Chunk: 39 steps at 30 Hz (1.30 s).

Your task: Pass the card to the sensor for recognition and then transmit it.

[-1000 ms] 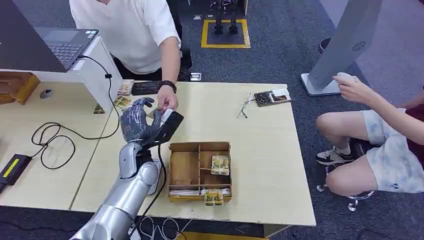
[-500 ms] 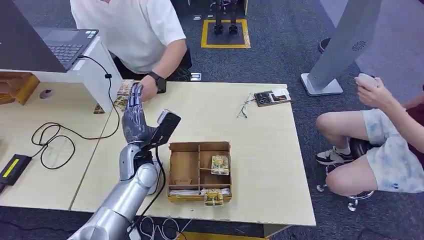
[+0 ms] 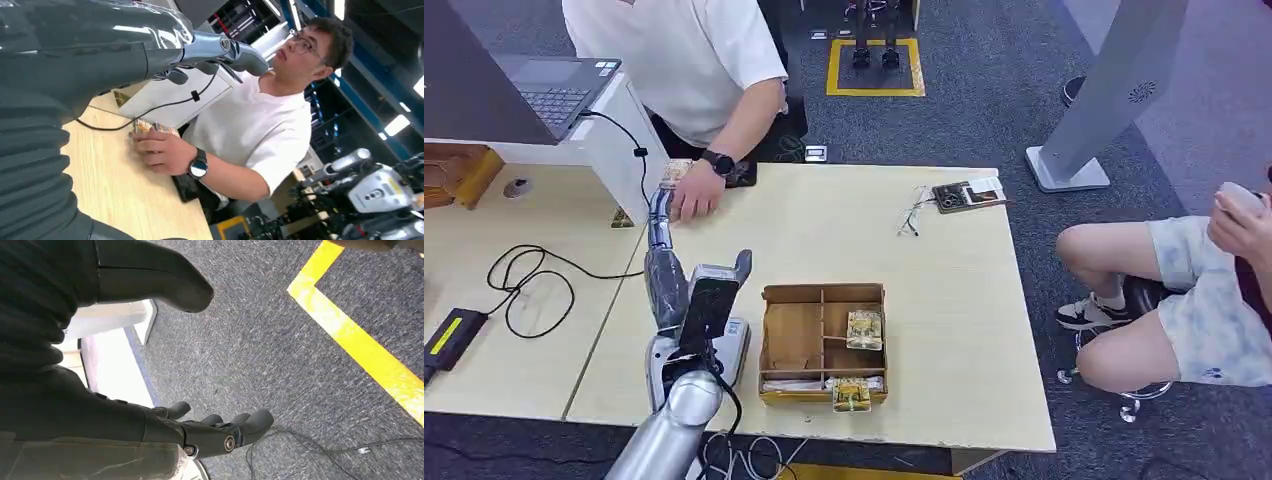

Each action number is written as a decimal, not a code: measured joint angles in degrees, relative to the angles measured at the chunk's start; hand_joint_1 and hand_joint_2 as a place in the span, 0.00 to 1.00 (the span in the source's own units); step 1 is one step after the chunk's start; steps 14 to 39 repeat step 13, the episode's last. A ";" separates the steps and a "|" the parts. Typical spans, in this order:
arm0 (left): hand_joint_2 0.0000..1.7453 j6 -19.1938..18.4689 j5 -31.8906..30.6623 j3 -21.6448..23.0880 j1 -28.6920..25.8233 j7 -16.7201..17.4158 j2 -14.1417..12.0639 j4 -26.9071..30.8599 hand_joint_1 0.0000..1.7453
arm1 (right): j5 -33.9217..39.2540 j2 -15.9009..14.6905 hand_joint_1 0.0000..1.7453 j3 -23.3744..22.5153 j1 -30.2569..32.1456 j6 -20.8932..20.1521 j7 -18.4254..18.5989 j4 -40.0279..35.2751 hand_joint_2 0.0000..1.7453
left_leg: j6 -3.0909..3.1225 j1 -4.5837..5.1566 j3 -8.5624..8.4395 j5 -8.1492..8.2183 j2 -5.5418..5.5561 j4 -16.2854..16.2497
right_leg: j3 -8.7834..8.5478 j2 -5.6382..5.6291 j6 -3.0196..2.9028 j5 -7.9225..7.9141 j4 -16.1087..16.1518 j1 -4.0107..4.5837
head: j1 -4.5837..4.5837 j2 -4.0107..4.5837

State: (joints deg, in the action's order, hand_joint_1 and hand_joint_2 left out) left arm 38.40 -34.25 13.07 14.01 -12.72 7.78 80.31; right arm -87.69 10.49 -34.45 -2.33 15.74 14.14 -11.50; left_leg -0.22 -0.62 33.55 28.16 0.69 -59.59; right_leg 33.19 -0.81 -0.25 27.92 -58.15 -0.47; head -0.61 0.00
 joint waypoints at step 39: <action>1.00 0.00 4.11 0.13 -12.55 -7.15 -0.79 16.06 0.00 | 1.01 0.02 0.00 -0.72 0.39 1.18 0.17 0.00 1.00 | 0.01 0.00 0.01 0.01 0.00 0.01 | 0.00 0.02 0.01 0.01 0.01 0.00 | -0.02 0.00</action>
